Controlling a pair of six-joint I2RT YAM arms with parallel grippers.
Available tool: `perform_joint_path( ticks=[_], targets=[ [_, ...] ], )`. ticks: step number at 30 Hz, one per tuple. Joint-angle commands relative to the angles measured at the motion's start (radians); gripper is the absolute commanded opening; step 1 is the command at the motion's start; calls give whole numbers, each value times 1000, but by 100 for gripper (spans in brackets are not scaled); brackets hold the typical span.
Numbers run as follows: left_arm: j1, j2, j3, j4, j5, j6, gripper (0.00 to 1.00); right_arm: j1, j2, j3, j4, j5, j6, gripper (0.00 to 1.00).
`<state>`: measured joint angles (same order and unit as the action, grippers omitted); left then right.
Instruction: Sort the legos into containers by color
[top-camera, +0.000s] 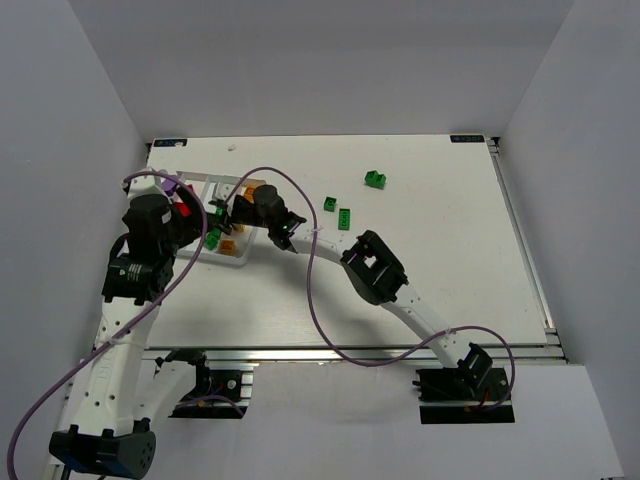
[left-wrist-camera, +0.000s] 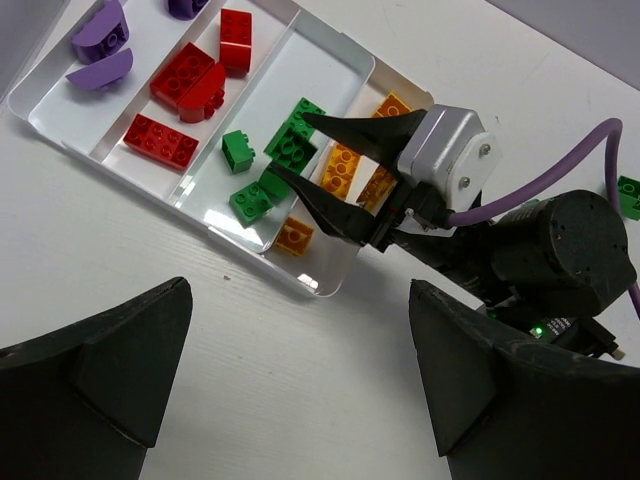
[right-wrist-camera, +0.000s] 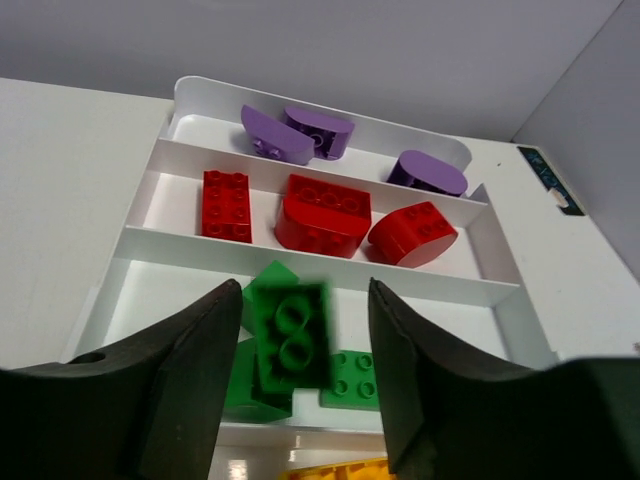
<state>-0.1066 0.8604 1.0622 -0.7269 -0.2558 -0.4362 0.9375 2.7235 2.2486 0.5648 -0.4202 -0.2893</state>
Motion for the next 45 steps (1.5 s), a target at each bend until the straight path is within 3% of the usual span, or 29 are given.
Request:
perform_joint_path(
  ticks=[1,8,9,10,11,14,15,17,18,20,21,22,24,25,26,27,28,31,34,36,38,39,40,42,45],
  targets=[
    [5,-27,10,0,-34,5,98,7,7,37,89,17,-30,60],
    [5,-9,30,29,21,4,98,0,-31,14,102,17,-28,70],
    [5,-6,30,37,36,1,98,-5,-50,-6,106,18,-27,76],
    [5,3,28,47,74,-4,98,-9,-100,-36,130,24,-25,89],
    [5,9,24,75,96,-12,98,-20,-131,-128,157,56,-24,89],
    [5,45,15,139,197,-30,91,-77,-258,-243,170,26,-7,89],
    [5,57,10,155,223,-33,82,-100,-286,-273,138,3,19,89],
    [5,106,9,207,326,-42,71,-182,-361,-309,77,-76,91,83],
    [4,126,5,222,355,-48,59,-215,-386,-349,57,-113,161,78],
    [2,191,-1,280,451,-77,47,-300,-453,-383,-23,-178,217,59],
    [-7,215,-2,297,473,-88,44,-330,-476,-400,-57,-193,235,52],
    [-21,239,-4,316,489,-96,44,-353,-522,-435,-89,-207,239,39],
    [-98,311,4,353,466,-96,46,-420,-567,-471,-202,-227,234,26],
    [-131,343,28,360,449,-90,55,-440,-608,-503,-241,-232,223,22],
    [-163,379,45,359,426,-81,59,-478,-628,-520,-275,-233,219,23],
    [-218,456,67,356,390,-76,62,-497,-648,-537,-342,-238,213,28],
    [-240,500,112,337,377,-73,66,-532,-683,-561,-376,-241,197,45],
    [-304,664,182,305,331,-72,72,-589,-738,-578,-525,-223,153,72],
    [-367,805,280,285,287,-59,75,-656,-774,-593,-642,-216,154,75],
    [-413,867,347,293,271,-56,76,-690,-780,-584,-699,-230,153,72],
    [-447,966,430,293,230,-55,76,-729,-777,-567,-801,-232,138,63],
    [-478,1000,461,290,219,-56,77,-744,-778,-561,-824,-235,133,58],
    [-493,1034,491,279,202,-58,77,-770,-783,-566,-838,-242,131,46],
    [-533,1136,592,264,182,-64,79,-801,-794,-592,-850,-261,145,36],
    [-576,1267,726,236,161,-75,80,-855,-806,-606,-855,-284,151,35]
  ],
)
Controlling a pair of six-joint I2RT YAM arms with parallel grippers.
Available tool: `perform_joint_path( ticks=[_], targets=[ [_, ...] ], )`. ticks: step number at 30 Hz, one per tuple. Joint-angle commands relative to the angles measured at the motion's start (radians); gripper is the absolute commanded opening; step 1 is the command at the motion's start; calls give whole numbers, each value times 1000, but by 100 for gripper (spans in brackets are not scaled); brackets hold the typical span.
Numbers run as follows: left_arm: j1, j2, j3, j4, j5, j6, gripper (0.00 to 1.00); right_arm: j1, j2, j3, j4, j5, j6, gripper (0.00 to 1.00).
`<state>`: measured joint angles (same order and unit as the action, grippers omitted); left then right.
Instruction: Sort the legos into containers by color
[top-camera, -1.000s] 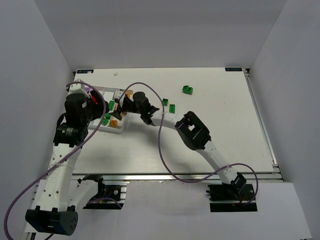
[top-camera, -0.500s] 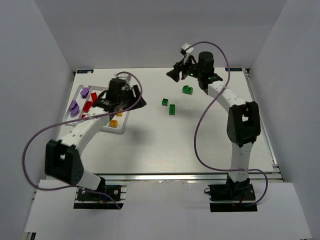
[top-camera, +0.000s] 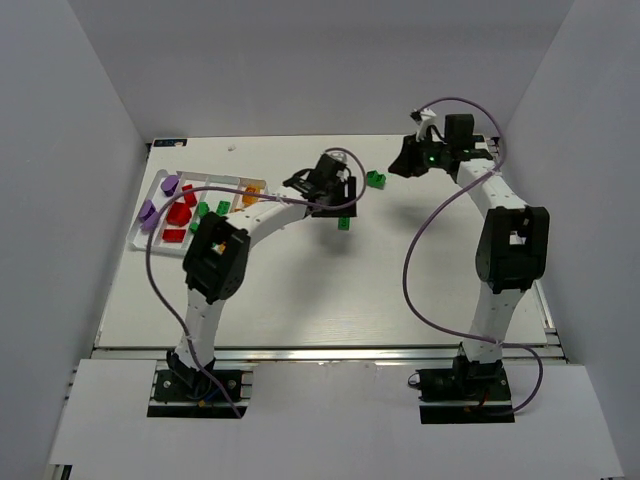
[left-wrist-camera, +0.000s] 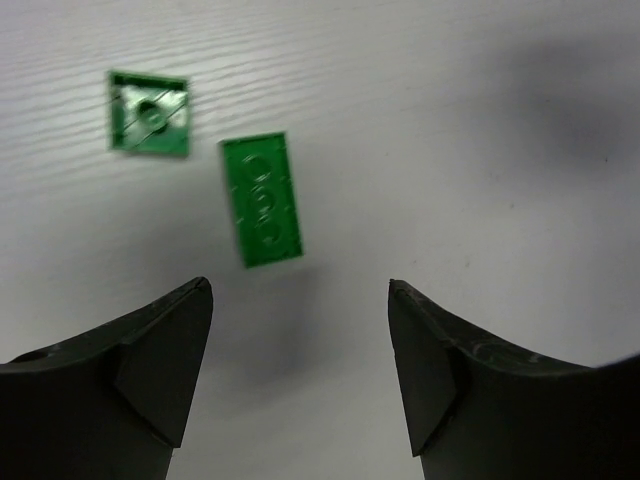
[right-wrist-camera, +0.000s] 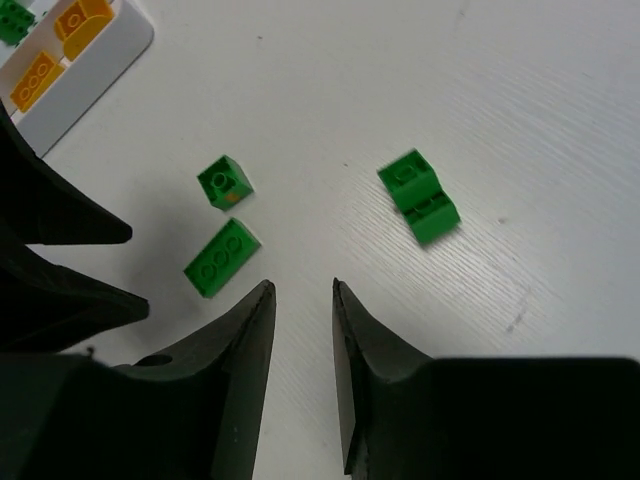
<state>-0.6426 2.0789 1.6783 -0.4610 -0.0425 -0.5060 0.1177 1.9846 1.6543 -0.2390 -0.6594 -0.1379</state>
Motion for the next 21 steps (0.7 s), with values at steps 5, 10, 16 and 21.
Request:
perform_joint_path(
  ticks=[5,10,16,21],
  targets=[
    [-92,222,322,-157,-152,-14,81,-105,-52,-8,-23,-97,7,36],
    [-106,297,405,-240,-250,-46,80,-144,-38,-13,-5,-137,12,37],
    [-120,262,370,-202,-301,-42,77,-165,-56,-54,26,-154,14,37],
    [-138,234,347,-156,-318,-16,69,-173,-56,-59,26,-157,15,37]
  ],
)
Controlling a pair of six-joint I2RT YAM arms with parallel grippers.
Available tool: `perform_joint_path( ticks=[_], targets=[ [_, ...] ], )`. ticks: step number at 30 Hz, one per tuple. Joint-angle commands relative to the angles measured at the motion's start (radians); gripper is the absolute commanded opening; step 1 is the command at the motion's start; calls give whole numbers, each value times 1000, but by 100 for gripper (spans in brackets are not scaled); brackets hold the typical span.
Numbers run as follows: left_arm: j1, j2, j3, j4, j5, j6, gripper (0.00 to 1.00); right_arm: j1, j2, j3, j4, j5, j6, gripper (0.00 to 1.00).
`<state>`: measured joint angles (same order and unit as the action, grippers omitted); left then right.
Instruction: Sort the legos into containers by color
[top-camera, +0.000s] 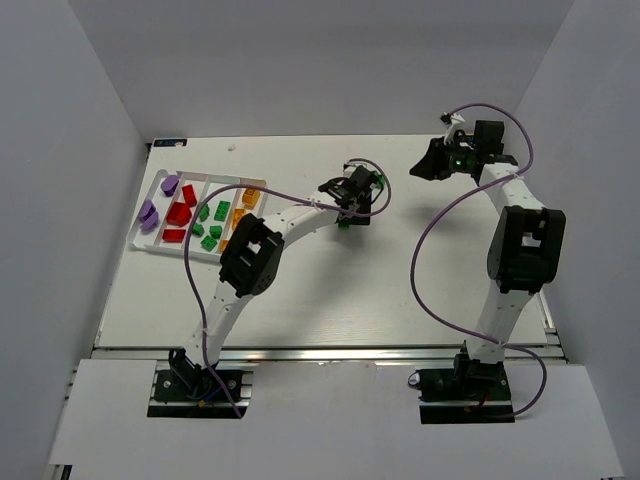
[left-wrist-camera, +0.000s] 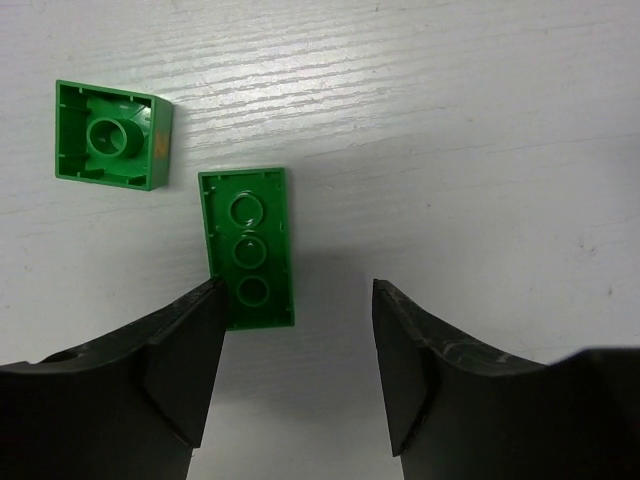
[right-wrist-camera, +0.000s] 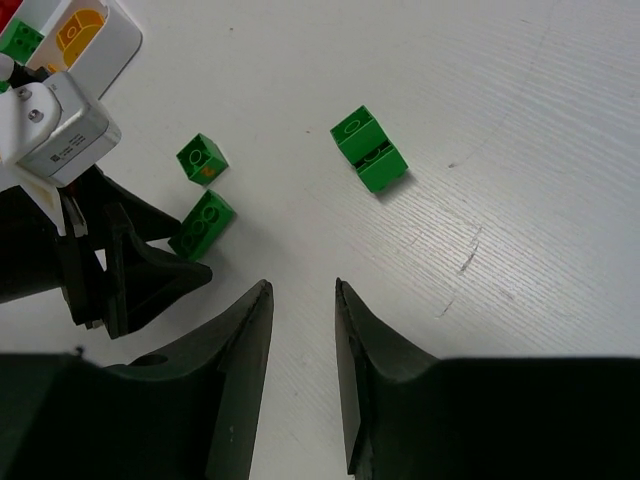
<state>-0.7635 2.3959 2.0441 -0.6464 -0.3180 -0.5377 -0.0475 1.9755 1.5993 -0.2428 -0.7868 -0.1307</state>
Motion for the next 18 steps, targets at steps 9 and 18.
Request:
perform_joint_path(
  ticks=[9,18],
  targets=[
    [-22,-52,-18,-22,-156,33,77,-6,-52,-25,28,-32,17,38],
    [-17,-29,-1,-1,-168,64,77,-8,-52,-30,20,-23,19,38]
  ],
)
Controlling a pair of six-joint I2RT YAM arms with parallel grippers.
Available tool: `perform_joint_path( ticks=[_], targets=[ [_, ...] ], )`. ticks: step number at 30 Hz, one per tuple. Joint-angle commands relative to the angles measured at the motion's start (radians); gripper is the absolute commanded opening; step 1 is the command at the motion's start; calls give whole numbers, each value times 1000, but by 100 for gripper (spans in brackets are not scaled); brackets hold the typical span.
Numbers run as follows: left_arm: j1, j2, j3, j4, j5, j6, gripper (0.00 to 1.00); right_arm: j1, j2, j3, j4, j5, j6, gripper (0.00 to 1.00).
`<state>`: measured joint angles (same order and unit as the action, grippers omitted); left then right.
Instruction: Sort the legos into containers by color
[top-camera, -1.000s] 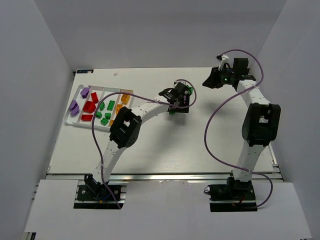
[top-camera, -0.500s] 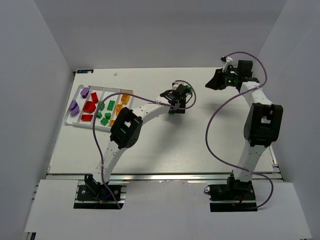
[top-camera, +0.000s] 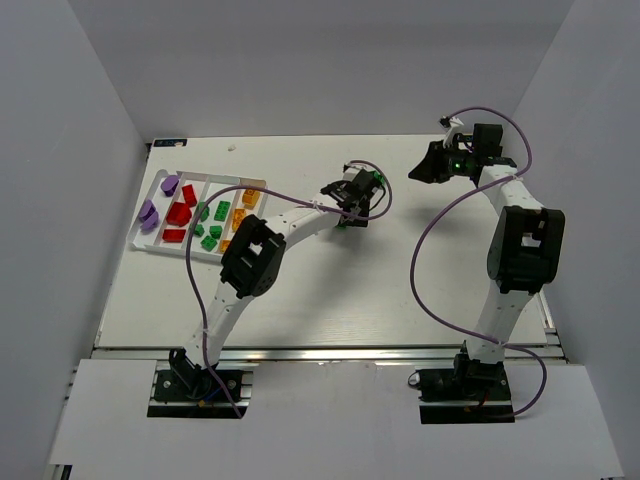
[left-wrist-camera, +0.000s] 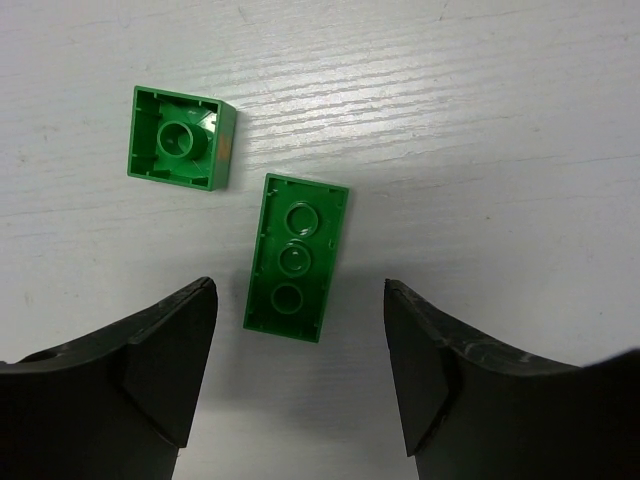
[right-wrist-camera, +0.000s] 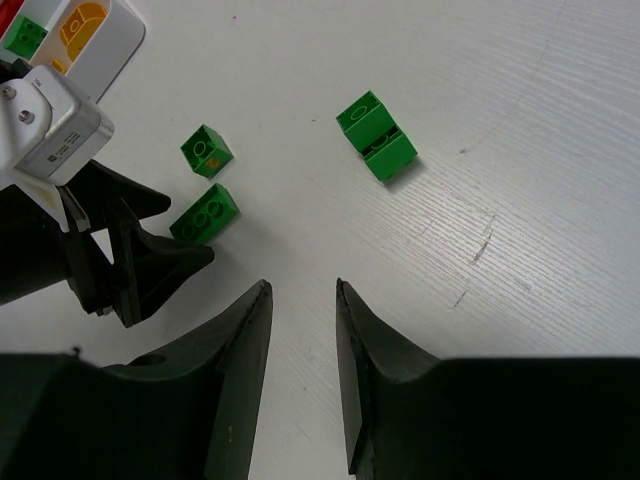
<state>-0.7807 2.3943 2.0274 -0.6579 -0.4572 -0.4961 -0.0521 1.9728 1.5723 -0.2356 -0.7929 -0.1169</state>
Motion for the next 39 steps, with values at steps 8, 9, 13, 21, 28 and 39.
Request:
perform_joint_path(
  ticks=[8,9,13,21,28,39],
  targets=[
    [14,0,1,29,23,30,73,-2,-48,2,9,-11,5,38],
    [12,0,-2,32,25,31,71,-3,-48,0,9,-9,5,38],
    [18,-6,-21,49,37,25,65,-3,-51,-9,7,-9,5,38],
    [24,-15,-68,60,38,22,62,-3,-57,-20,7,-8,3,38],
    [27,-53,-98,90,60,18,42,-3,-65,-28,7,-3,2,38],
    [61,-363,-306,247,195,19,10,1,-80,-46,-7,-2,-24,35]
  ],
)
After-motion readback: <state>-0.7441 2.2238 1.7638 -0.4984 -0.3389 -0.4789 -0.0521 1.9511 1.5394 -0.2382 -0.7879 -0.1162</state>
